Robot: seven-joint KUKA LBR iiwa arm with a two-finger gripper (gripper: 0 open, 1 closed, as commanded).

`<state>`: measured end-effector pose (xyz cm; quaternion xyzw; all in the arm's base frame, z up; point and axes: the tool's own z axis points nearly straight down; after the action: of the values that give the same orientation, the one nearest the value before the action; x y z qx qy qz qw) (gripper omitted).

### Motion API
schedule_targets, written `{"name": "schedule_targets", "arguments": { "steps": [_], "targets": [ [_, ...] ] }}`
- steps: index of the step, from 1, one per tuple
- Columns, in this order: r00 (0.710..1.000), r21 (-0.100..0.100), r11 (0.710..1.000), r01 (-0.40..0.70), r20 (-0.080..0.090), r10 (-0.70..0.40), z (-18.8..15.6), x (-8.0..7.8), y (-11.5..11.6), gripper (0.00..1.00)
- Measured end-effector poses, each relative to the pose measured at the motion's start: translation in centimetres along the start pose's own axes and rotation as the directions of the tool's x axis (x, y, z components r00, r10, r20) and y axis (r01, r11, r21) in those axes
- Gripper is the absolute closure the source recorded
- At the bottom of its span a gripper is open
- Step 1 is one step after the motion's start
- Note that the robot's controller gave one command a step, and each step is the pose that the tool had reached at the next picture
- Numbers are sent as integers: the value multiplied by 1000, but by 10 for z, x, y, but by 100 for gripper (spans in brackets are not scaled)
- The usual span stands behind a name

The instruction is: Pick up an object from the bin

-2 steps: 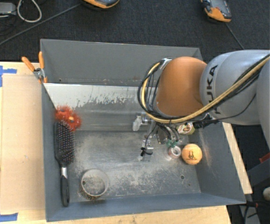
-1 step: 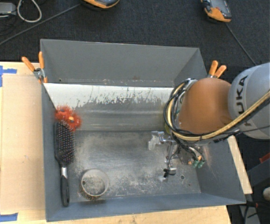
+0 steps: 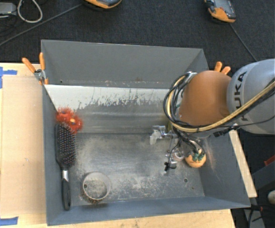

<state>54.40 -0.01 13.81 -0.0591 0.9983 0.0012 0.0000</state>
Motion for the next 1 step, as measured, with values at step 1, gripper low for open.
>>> {"name": "schedule_targets", "arguments": {
  "steps": [1],
  "targets": [
    [999, 0, 999, 37, -1, -37, 8, -2, -62, 0]
  ]
}}
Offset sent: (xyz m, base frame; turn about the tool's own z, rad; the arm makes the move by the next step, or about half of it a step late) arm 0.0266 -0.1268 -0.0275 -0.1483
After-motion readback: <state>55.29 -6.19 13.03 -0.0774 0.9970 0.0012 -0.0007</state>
